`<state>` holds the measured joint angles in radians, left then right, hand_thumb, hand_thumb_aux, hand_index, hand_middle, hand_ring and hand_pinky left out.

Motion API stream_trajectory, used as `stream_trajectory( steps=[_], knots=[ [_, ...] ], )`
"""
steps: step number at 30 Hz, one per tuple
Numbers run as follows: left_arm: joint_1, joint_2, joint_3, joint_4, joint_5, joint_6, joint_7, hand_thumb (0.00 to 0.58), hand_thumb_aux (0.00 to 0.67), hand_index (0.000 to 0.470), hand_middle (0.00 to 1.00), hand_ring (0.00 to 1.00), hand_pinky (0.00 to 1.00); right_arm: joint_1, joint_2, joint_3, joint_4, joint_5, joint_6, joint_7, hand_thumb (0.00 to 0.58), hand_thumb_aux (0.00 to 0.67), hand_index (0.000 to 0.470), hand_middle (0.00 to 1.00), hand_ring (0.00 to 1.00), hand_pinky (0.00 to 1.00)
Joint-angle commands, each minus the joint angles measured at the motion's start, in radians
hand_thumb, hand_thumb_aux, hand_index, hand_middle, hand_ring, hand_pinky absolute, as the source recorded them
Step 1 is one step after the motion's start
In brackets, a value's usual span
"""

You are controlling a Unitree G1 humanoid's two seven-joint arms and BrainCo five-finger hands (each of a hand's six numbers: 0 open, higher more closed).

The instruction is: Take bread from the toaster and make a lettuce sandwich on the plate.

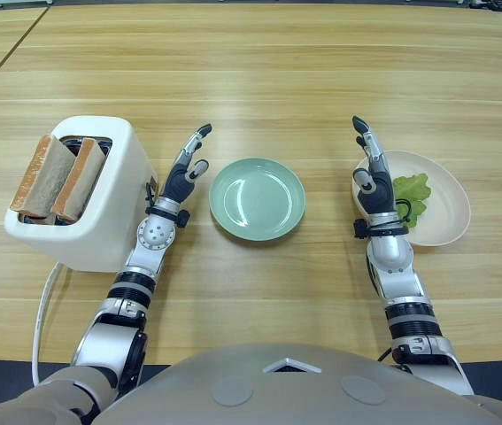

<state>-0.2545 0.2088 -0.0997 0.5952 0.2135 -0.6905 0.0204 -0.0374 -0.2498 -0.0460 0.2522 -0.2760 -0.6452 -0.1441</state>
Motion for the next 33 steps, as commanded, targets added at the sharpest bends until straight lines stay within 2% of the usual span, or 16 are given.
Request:
stream_trajectory(
  steps=[1, 13, 14, 16, 18, 20, 22, 25, 27, 30, 33],
  knots=[
    [-0.008, -0.002, 0.005, 0.016, 0.005, 0.008, 0.005, 0.000, 0.000, 0.000, 0.00, 0.00, 0.00, -0.010, 0.001, 0.007, 0.015, 0.001, 0.014, 0.006, 0.000, 0.000, 0.000, 0.00, 0.00, 0.00],
    [-0.007, 0.011, -0.009, -0.004, 0.049, -0.029, 0.038, 0.000, 0.000, 0.000, 0.00, 0.00, 0.00, -0.018, 0.012, 0.018, 0.013, -0.006, 0.033, 0.001, 0.000, 0.000, 0.000, 0.00, 0.00, 0.00],
    [0.004, 0.012, -0.003, -0.045, 0.054, -0.026, 0.047, 0.000, 0.000, 0.000, 0.00, 0.00, 0.00, -0.021, 0.014, 0.021, 0.013, -0.008, 0.035, 0.000, 0.000, 0.000, 0.000, 0.00, 0.00, 0.00],
    [0.067, 0.035, -0.008, -0.328, 0.190, 0.008, 0.057, 0.000, 0.000, 0.000, 0.00, 0.00, 0.00, -0.032, 0.018, 0.029, 0.020, -0.012, 0.038, -0.001, 0.000, 0.000, 0.000, 0.00, 0.00, 0.00],
    [0.109, 0.063, 0.006, -0.688, 0.245, 0.096, -0.027, 0.000, 0.000, 0.000, 0.00, 0.00, 0.00, -0.037, 0.019, 0.033, 0.028, -0.018, 0.037, -0.003, 0.000, 0.000, 0.000, 0.00, 0.00, 0.00],
    [0.044, 0.148, 0.078, -0.957, 0.031, 0.323, -0.162, 0.000, 0.000, 0.000, 0.00, 0.00, 0.00, -0.021, 0.020, 0.024, 0.019, -0.025, 0.041, -0.017, 0.000, 0.000, 0.000, 0.00, 0.00, 0.00],
    [-0.087, 0.294, 0.229, -1.033, -0.165, 0.545, -0.245, 0.000, 0.000, 0.000, 0.00, 0.00, 0.00, -0.010, 0.024, 0.017, 0.013, -0.030, 0.049, -0.032, 0.000, 0.000, 0.000, 0.00, 0.00, 0.00],
    [-0.188, 0.515, 0.430, -1.066, -0.242, 0.735, -0.353, 0.000, 0.000, 0.000, 0.00, 0.00, 0.00, -0.017, 0.030, 0.020, 0.024, -0.035, 0.054, -0.045, 0.000, 0.000, 0.000, 0.00, 0.00, 0.00],
    [-0.163, 0.652, 0.492, -1.086, -0.185, 0.798, -0.451, 0.000, 0.000, 0.000, 0.00, 0.00, 0.00, -0.019, 0.031, 0.023, 0.031, -0.037, 0.055, -0.051, 0.000, 0.000, 0.000, 0.00, 0.00, 0.00],
    [-0.070, 0.839, 0.595, -1.071, -0.012, 0.818, -0.552, 0.000, 0.000, 0.000, 0.00, 0.00, 0.00, -0.014, 0.029, 0.016, 0.039, -0.038, 0.054, -0.064, 0.000, 0.000, 0.000, 0.00, 0.00, 0.00],
    [-0.073, 0.906, 0.687, -1.058, -0.003, 0.868, -0.594, 0.000, 0.000, 0.000, 0.00, 0.00, 0.00, -0.010, 0.019, -0.003, 0.053, -0.030, 0.055, -0.078, 0.000, 0.000, 0.000, 0.00, 0.00, 0.00]
  ],
)
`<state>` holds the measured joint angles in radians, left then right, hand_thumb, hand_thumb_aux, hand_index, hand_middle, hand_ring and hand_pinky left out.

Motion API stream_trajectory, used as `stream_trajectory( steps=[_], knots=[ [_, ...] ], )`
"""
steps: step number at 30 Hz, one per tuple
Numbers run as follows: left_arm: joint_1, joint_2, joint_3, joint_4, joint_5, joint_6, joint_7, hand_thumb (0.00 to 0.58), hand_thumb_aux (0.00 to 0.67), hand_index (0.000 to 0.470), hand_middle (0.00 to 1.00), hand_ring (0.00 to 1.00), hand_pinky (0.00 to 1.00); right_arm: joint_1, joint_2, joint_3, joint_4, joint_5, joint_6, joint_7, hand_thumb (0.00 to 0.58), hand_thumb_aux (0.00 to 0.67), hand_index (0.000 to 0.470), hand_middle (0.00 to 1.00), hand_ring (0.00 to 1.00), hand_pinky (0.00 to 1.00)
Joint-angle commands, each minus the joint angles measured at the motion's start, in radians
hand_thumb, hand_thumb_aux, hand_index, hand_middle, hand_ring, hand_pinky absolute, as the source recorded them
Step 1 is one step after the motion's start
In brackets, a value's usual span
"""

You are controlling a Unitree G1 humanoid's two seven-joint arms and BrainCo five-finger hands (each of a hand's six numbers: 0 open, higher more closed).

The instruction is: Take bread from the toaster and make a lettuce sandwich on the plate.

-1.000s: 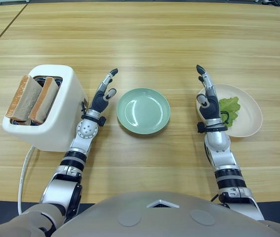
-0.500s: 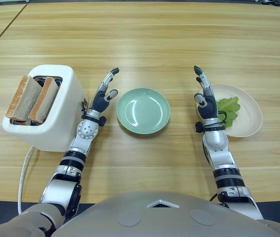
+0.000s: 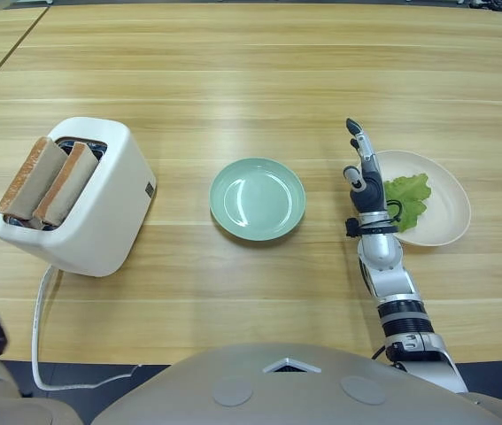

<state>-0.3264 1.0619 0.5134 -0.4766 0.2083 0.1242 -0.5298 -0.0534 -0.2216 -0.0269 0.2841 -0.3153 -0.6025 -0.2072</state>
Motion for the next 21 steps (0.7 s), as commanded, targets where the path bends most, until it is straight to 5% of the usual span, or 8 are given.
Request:
stream_trajectory(
  steps=[1, 9, 21],
  knots=[
    [0.004, 0.062, 0.082, 0.014, 0.009, 0.057, -0.051, 0.000, 0.000, 0.000, 0.00, 0.00, 0.00, 0.003, -0.013, -0.028, 0.032, 0.012, 0.011, -0.018, 0.000, 0.000, 0.000, 0.00, 0.00, 0.00],
    [0.384, 0.147, 0.100, 0.154, 0.290, -0.118, -0.200, 0.000, 0.000, 0.000, 0.00, 0.00, 0.00, -0.017, -0.043, -0.058, 0.114, 0.002, -0.020, -0.058, 0.000, 0.000, 0.000, 0.00, 0.00, 0.00],
    [0.432, 0.152, 0.082, 0.181, 0.305, -0.174, -0.239, 0.000, 0.000, 0.000, 0.00, 0.00, 0.00, 0.030, -0.056, -0.077, 0.092, 0.010, -0.038, -0.072, 0.000, 0.000, 0.000, 0.00, 0.00, 0.00]
  ],
)
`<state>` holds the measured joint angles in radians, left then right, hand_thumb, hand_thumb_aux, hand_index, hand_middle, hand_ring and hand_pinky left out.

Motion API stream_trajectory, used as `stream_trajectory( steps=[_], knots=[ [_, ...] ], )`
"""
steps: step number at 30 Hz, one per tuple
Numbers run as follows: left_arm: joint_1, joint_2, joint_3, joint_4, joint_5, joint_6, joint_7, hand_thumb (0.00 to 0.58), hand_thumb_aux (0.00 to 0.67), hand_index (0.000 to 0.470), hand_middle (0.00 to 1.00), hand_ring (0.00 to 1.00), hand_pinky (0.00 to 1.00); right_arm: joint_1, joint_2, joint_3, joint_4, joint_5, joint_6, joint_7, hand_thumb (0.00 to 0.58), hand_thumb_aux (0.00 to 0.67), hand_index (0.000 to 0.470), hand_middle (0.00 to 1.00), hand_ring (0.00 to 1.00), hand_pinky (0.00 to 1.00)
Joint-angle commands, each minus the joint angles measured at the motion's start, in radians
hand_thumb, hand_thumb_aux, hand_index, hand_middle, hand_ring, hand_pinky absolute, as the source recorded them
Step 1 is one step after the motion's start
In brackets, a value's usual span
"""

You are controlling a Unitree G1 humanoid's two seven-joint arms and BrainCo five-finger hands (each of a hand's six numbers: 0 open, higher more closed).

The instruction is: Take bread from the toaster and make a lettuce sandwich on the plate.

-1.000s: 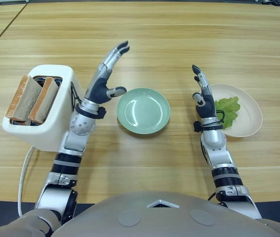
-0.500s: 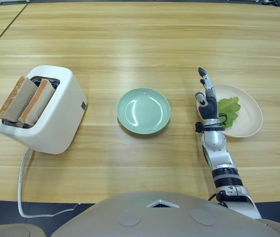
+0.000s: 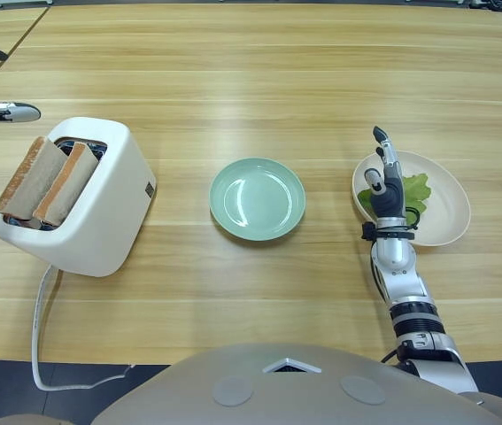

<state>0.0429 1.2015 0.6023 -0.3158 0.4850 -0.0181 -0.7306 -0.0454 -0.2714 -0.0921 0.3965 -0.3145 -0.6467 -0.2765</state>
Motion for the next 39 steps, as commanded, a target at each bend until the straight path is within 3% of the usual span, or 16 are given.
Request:
stream_trajectory(
  steps=[1, 14, 15, 18, 20, 21, 22, 23, 24, 25, 29, 39],
  knots=[
    [0.085, 0.011, -0.013, 0.036, 0.041, -0.043, -0.042, 0.000, 0.000, 0.000, 0.00, 0.00, 0.00, 0.027, -0.006, -0.013, -0.027, 0.010, 0.007, -0.003, 0.000, 0.000, 0.000, 0.00, 0.00, 0.00],
    [0.185, 0.023, -0.068, 0.160, 0.100, -0.151, -0.022, 0.000, 0.000, 0.000, 0.00, 0.00, 0.00, 0.048, 0.000, -0.009, -0.079, 0.010, 0.027, 0.011, 0.000, 0.000, 0.000, 0.00, 0.00, 0.00],
    [0.190, 0.023, -0.073, 0.162, 0.101, -0.158, -0.023, 0.128, 0.079, 0.055, 0.00, 0.00, 0.00, 0.048, 0.000, -0.009, -0.081, 0.010, 0.027, 0.012, 0.000, 0.000, 0.000, 0.00, 0.00, 0.00],
    [0.201, 0.028, -0.092, 0.171, 0.115, -0.180, -0.017, 0.403, 0.300, 0.210, 0.00, 0.00, 0.00, 0.050, 0.001, -0.009, -0.085, 0.009, 0.030, 0.012, 0.000, 0.000, 0.000, 0.00, 0.00, 0.00],
    [0.197, 0.037, -0.107, 0.190, 0.132, -0.185, -0.006, 0.438, 0.339, 0.238, 0.00, 0.00, 0.00, 0.053, 0.002, -0.009, -0.091, 0.008, 0.033, 0.011, 0.000, 0.000, 0.000, 0.00, 0.00, 0.00],
    [0.194, 0.041, -0.113, 0.200, 0.135, -0.185, 0.000, 0.489, 0.405, 0.284, 0.00, 0.00, 0.00, 0.054, 0.002, -0.008, -0.092, 0.007, 0.033, 0.011, 0.000, 0.000, 0.000, 0.00, 0.00, 0.00],
    [0.192, 0.044, -0.120, 0.206, 0.136, -0.187, 0.003, 0.505, 0.428, 0.300, 0.00, 0.00, 0.00, 0.054, 0.002, -0.008, -0.093, 0.007, 0.034, 0.011, 0.000, 0.000, 0.000, 0.00, 0.00, 0.00],
    [0.188, 0.046, -0.130, 0.209, 0.134, -0.189, 0.006, 0.539, 0.491, 0.345, 0.00, 0.00, 0.00, 0.055, 0.002, -0.009, -0.093, 0.007, 0.035, 0.011, 0.000, 0.000, 0.000, 0.00, 0.00, 0.00],
    [0.184, 0.047, -0.140, 0.208, 0.132, -0.198, 0.015, 0.579, 0.644, 0.452, 0.00, 0.00, 0.00, 0.055, 0.001, -0.009, -0.094, 0.008, 0.035, 0.011, 0.000, 0.000, 0.000, 0.00, 0.00, 0.00],
    [0.172, 0.041, -0.149, 0.203, 0.120, -0.201, 0.023, 0.580, 0.670, 0.470, 0.00, 0.00, 0.00, 0.056, 0.001, -0.009, -0.094, 0.008, 0.035, 0.011, 0.000, 0.000, 0.000, 0.00, 0.00, 0.00],
    [0.109, 0.013, -0.187, 0.147, 0.080, -0.193, 0.055, 0.580, 0.670, 0.470, 0.00, 0.00, 0.00, 0.046, 0.000, -0.006, -0.085, 0.004, 0.039, 0.011, 0.000, 0.000, 0.000, 0.00, 0.00, 0.00],
    [-0.245, 0.008, -0.242, 0.151, 0.041, -0.096, 0.177, 0.580, 0.670, 0.470, 0.00, 0.00, 0.00, 0.023, 0.012, 0.020, -0.078, -0.011, 0.052, 0.009, 0.000, 0.000, 0.000, 0.00, 0.00, 0.00]
  ],
)
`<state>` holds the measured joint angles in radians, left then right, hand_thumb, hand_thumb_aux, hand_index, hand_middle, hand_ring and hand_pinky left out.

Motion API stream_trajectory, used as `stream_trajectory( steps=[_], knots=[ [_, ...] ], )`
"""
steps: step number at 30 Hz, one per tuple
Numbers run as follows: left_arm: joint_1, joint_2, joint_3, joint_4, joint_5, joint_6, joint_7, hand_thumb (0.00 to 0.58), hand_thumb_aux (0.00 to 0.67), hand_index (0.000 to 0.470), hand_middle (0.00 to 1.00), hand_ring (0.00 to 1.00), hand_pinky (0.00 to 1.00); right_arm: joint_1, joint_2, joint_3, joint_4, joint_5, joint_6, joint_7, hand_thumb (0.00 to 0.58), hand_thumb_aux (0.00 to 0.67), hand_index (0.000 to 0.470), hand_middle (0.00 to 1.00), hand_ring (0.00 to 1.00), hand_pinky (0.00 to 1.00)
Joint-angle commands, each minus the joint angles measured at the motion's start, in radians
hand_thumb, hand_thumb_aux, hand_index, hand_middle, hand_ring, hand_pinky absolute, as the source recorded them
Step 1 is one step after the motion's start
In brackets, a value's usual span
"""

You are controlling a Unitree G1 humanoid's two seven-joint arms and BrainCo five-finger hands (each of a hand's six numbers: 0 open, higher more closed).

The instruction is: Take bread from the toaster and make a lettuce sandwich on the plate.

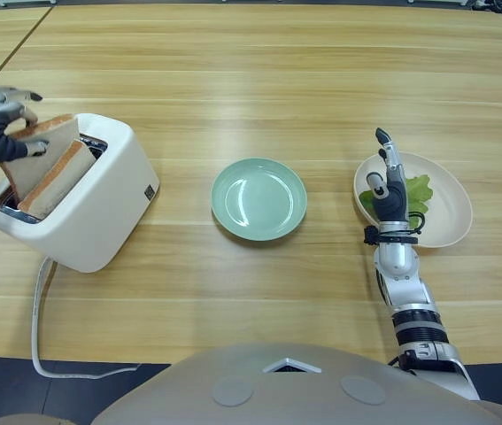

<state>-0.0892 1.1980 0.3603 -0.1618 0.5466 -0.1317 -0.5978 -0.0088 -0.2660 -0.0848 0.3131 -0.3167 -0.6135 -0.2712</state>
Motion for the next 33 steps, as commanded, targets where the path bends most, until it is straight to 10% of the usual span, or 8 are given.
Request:
stream_trajectory(
  steps=[1, 9, 13, 26, 33],
  knots=[
    [-0.152, 0.024, 0.000, -0.003, -0.026, 0.020, 0.054, 0.580, 0.670, 0.470, 0.00, 0.00, 0.00, -0.017, 0.010, 0.017, 0.005, -0.011, 0.021, 0.003, 0.000, 0.000, 0.000, 0.00, 0.00, 0.00],
    [-0.547, 0.000, -0.190, 0.068, -0.046, -0.010, 0.102, 0.580, 0.670, 0.470, 0.00, 0.00, 0.00, -0.049, 0.036, 0.056, 0.002, -0.036, 0.039, -0.005, 0.000, 0.000, 0.000, 0.00, 0.00, 0.00],
    [-0.685, -0.202, -0.282, 0.022, -0.180, 0.046, 0.095, 0.580, 0.670, 0.470, 0.00, 0.00, 0.00, -0.074, 0.042, 0.054, -0.030, -0.028, 0.050, -0.001, 0.000, 0.000, 0.000, 0.00, 0.00, 0.00],
    [-0.458, -0.736, -0.675, 0.221, -0.327, 0.007, 0.048, 0.580, 0.670, 0.470, 0.00, 0.00, 0.00, -0.055, -0.100, -0.130, -0.677, -0.010, 0.426, 0.208, 0.000, 0.000, 0.000, 0.00, 0.00, 0.00],
    [-0.378, -0.815, -0.770, 0.389, -0.289, -0.095, 0.059, 0.580, 0.670, 0.470, 0.00, 0.00, 0.00, -0.039, -0.282, -0.096, -0.609, -0.290, 0.404, 0.246, 0.000, 0.000, 0.000, 0.00, 0.00, 0.00]
  ],
)
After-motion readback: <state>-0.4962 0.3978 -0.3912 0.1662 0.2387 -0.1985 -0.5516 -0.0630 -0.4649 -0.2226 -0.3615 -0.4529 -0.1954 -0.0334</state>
